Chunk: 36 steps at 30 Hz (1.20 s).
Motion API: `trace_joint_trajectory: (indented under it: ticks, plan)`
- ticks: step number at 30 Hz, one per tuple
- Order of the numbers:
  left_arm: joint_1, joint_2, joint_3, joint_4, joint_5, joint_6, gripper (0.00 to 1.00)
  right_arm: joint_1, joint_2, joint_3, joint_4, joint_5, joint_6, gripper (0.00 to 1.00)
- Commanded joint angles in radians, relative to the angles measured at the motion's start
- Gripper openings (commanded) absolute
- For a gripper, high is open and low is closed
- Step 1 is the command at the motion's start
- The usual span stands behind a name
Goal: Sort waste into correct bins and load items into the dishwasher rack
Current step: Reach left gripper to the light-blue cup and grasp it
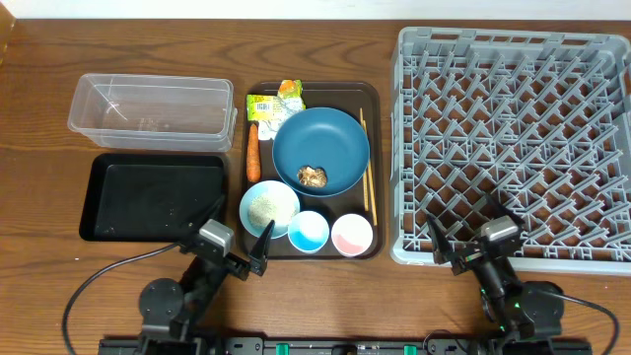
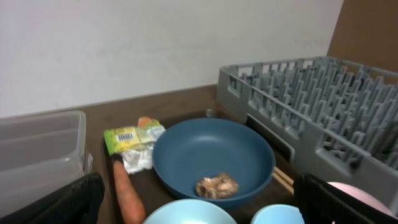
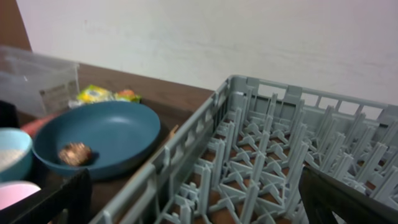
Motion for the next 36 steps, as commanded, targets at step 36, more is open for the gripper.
trace_joint_trajectory:
  ticks: [36]
  plan:
    - [-0.119, 1.080, 1.030, -1.028, 0.051, -0.194, 0.98, -0.019, 1.150, 1.237, -0.842, -0.047, 0.110, 0.99]
